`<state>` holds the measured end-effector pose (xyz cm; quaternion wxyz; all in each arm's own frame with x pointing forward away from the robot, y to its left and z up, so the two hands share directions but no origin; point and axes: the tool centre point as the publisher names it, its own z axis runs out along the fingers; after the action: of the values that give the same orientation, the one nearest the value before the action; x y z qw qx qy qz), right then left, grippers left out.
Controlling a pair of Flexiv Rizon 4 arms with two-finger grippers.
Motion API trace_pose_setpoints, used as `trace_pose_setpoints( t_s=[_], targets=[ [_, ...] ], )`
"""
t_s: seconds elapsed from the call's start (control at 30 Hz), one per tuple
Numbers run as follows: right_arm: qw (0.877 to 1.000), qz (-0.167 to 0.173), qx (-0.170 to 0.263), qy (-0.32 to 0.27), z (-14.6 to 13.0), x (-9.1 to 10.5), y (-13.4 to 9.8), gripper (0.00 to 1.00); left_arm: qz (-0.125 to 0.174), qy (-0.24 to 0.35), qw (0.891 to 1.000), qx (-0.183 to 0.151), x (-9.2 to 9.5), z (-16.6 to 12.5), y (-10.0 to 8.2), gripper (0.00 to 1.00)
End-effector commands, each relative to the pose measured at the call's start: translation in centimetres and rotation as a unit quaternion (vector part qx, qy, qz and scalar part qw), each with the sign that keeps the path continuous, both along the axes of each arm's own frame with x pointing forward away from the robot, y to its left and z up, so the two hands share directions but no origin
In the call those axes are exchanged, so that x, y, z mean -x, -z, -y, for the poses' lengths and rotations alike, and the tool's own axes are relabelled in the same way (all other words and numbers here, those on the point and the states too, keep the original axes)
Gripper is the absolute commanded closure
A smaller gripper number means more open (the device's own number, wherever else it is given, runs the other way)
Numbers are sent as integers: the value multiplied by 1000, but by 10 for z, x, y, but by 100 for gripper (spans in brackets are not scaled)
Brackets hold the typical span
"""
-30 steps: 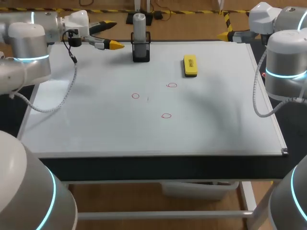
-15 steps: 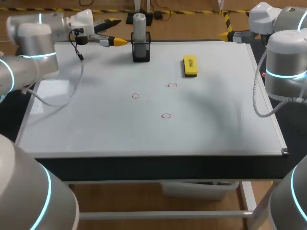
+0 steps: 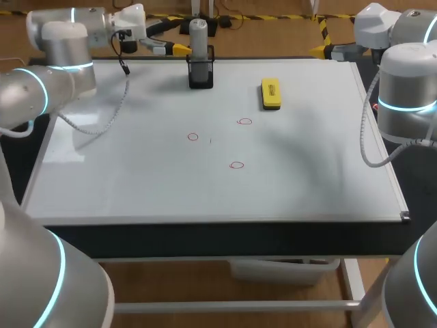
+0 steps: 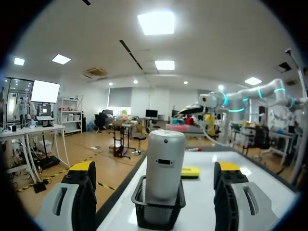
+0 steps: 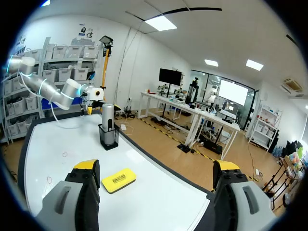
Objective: Pick up the inspection probe, press it on each red-marked spot on the whiteboard one by one, put down the probe, pick up the eraser, and wipe off all the red marks.
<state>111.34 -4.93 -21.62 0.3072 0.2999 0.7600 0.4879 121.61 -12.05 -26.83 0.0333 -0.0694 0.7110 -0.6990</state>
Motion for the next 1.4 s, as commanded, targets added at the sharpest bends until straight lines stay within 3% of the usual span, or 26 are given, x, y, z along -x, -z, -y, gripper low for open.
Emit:
trace_pose_setpoints(
  t_s=[0.03,0.6,1.4],
  targets=[
    [1000,-1,0,0,0,0,0,0,0,119,993,13,-11,10,3,0],
    [1000,-1,0,0,0,0,0,0,3,96,995,31,0,43,3,0],
    [1000,-1,0,0,0,0,0,0,-5,90,995,34,0,51,7,0]
  ],
)
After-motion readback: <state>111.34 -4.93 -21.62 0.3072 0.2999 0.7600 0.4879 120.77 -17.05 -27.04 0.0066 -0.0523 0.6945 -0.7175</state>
